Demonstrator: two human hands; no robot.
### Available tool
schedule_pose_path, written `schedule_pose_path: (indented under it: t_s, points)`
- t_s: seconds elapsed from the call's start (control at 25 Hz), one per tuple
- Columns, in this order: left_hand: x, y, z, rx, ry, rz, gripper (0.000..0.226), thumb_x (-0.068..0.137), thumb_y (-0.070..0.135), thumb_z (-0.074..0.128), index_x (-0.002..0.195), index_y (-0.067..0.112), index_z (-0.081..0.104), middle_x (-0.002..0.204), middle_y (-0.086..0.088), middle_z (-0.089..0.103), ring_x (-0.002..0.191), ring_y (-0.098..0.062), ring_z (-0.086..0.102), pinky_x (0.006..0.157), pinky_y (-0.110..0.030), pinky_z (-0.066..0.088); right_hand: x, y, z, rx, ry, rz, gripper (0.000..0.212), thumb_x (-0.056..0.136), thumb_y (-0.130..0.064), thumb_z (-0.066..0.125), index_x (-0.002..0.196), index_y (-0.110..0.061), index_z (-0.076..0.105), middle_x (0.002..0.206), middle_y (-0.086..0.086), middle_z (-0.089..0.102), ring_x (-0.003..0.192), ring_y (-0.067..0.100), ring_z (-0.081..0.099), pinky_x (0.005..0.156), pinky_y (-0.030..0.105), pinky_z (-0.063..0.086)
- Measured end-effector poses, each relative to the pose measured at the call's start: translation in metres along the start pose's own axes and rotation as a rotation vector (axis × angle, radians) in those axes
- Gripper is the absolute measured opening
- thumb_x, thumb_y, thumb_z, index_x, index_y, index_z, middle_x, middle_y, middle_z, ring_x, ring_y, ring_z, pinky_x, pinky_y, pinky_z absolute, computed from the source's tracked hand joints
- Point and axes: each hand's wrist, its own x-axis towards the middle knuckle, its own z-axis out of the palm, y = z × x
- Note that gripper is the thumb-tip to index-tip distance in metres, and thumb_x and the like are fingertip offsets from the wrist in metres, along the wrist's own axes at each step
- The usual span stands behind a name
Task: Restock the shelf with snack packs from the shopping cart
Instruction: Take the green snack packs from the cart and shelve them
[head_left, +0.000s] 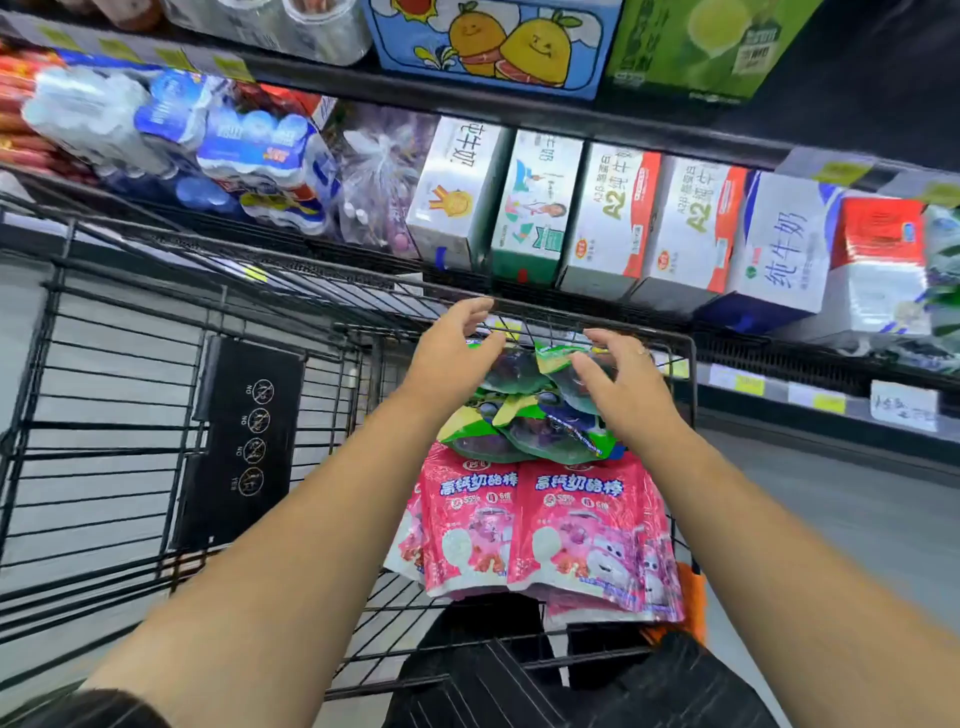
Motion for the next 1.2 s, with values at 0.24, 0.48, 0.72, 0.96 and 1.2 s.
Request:
schedule_pose_path:
  t_s: [0.24,0.48,0.72,0.96,1.2]
  points:
    - [0.028,-0.035,0.021,0.088,-0.069,-0.233,0.04,0.1,0.031,0.053,0.138,0.017,0.051,0.133,-0.005,0.058,0.114,-0.019,0.055,0.088,-0.03,0.043,0.022,0.013,0.004,-0.094,0.073,0.299,0.034,0.102,-0.048,0.039,0.114,-0.028,0.063,0.103,-0.005,0.057,0.1,0.02,0.048,0.105,0.044,0.032]
    - [0.064,-0.06,0.032,0.127,0.02,-0.359,0.035,0.099,0.038,0.052,0.116,0.01,0.067,0.112,-0.009,0.068,0.104,-0.028,0.062,0.092,-0.036,0.049,0.061,0.032,0.006,-0.179,-0.109,0.467,0.029,0.093,-0.038,0.06,0.088,-0.01,0.068,0.101,0.014,0.07,0.101,0.034,0.062,0.085,0.037,0.047]
    - [0.079,-0.069,0.044,0.222,0.007,-0.554,0.031,0.088,0.042,0.07,0.1,0.014,0.066,0.104,-0.012,0.063,0.102,-0.028,0.06,0.095,-0.037,0.05,0.082,0.06,0.007,-0.324,-0.193,0.656,0.063,0.082,-0.067,0.061,0.083,-0.004,0.058,0.105,0.015,0.062,0.101,0.032,0.06,0.082,0.037,0.046]
    - [0.088,-0.073,0.05,0.229,0.005,-0.846,0.109,0.066,0.042,0.089,0.146,0.018,0.019,0.144,-0.014,0.031,0.13,-0.036,0.039,0.103,-0.042,0.041,0.1,0.071,0.019,-0.32,-0.215,0.805,0.119,0.058,-0.072,0.078,0.142,-0.001,0.034,0.14,0.018,0.052,0.13,0.039,0.047,0.105,0.048,0.044]
    - [0.092,-0.089,0.048,-0.331,0.077,-0.925,0.046,0.079,0.018,0.083,0.116,0.003,0.06,0.095,-0.009,0.07,0.076,-0.024,0.068,0.069,-0.037,0.06,0.086,0.072,0.017,0.059,-0.07,0.898,0.119,0.06,-0.043,0.091,0.147,0.001,0.023,0.138,0.021,0.052,0.12,0.039,0.055,0.094,0.047,0.049]
